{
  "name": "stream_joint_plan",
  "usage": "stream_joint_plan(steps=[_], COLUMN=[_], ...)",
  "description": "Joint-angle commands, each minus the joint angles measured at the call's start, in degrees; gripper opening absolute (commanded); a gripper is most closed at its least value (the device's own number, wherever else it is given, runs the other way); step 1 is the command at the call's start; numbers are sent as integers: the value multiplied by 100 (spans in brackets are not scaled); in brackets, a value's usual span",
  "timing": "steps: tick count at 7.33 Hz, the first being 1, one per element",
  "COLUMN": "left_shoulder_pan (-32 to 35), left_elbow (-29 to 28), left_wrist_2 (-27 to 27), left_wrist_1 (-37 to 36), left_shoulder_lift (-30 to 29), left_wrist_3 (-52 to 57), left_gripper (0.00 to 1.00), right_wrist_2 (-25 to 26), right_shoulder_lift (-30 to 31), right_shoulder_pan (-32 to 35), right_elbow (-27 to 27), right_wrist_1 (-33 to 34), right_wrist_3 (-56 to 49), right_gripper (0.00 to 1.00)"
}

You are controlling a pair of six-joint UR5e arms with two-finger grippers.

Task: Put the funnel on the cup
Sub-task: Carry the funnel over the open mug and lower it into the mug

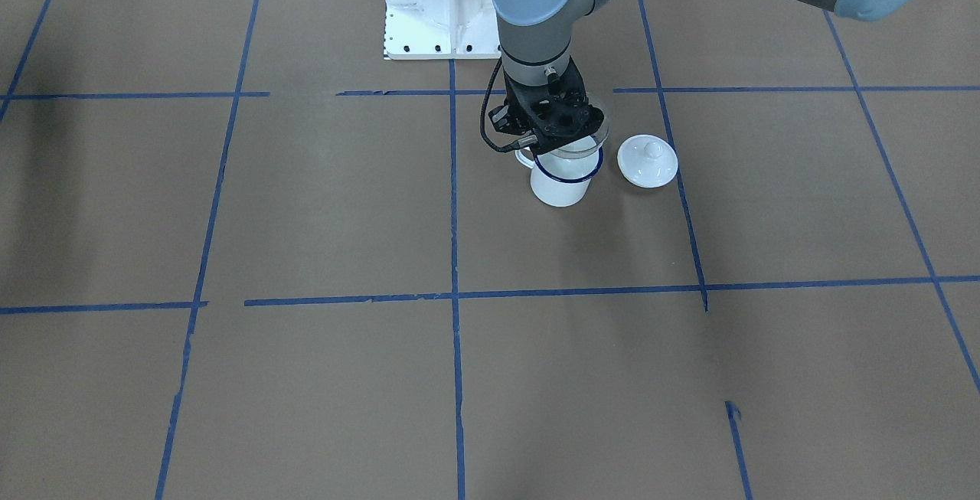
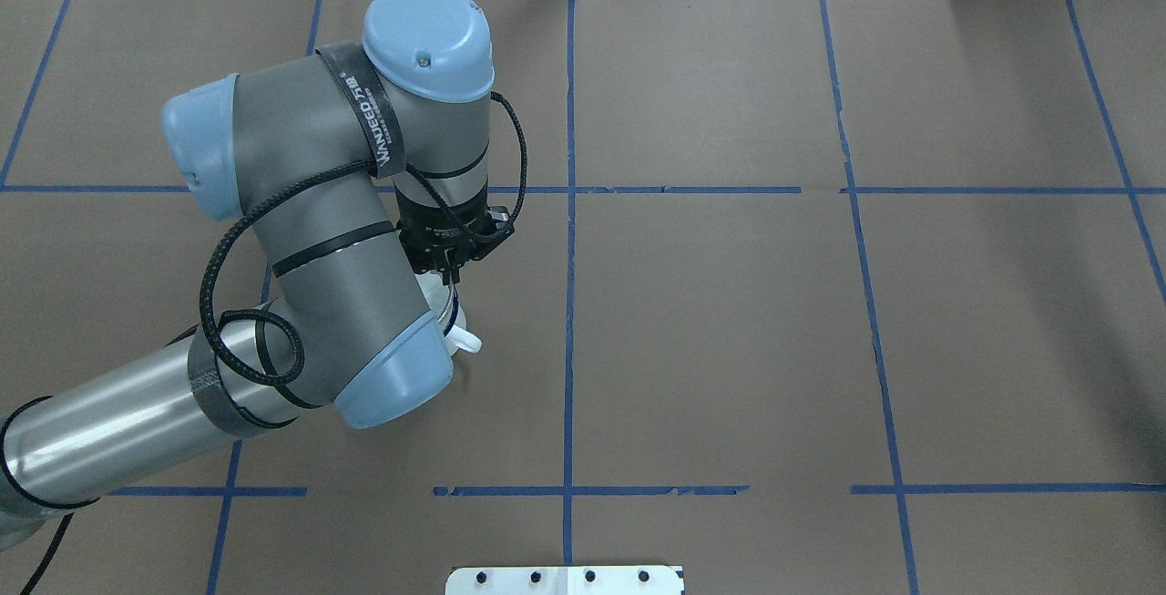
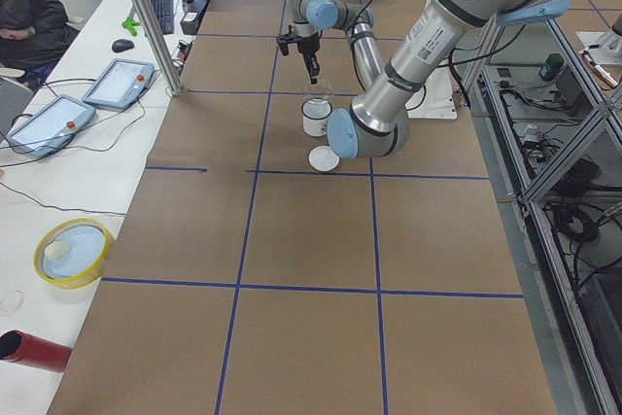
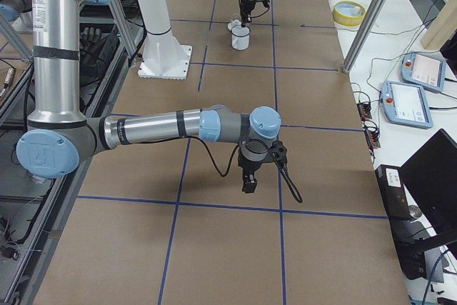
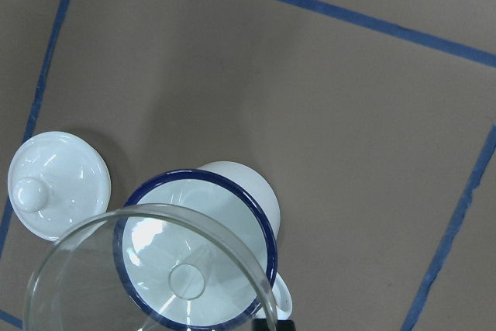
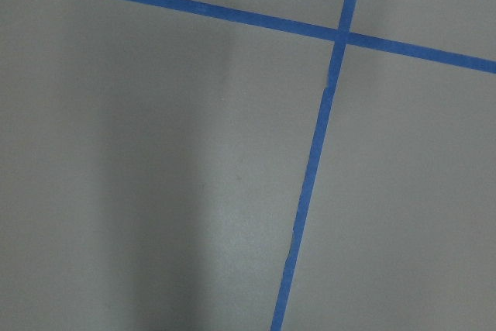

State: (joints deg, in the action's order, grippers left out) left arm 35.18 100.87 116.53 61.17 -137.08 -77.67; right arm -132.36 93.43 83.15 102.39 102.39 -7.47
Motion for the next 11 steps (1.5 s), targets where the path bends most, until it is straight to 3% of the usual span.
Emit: stream_joint_plan(steps=[1,7,8,10,11], left_shoulder_pan=[-20,-37,-37,-46,-64], left_elbow=[-24,-393,-393,-349,-340], left_wrist_2=[-8,1,1,-8,-25], left_wrist_1=[255,668,668,686,808], left_shoulder_lift=[217,200,208,217,235], left_wrist_3=[129,191,200,200,200], left_gripper=[0,0,4,71,100], right_wrist_2=[0,0,0,0,0], right_shoulder_lift=[0,0,-9,0,0], right_shoulder_pan=[0,0,0,0,0], right_elbow=[0,0,0,0,0], right_wrist_1=[0,0,0,0,0], right_wrist_3=[0,0,0,0,0], right_gripper=[100,100,100,100,100])
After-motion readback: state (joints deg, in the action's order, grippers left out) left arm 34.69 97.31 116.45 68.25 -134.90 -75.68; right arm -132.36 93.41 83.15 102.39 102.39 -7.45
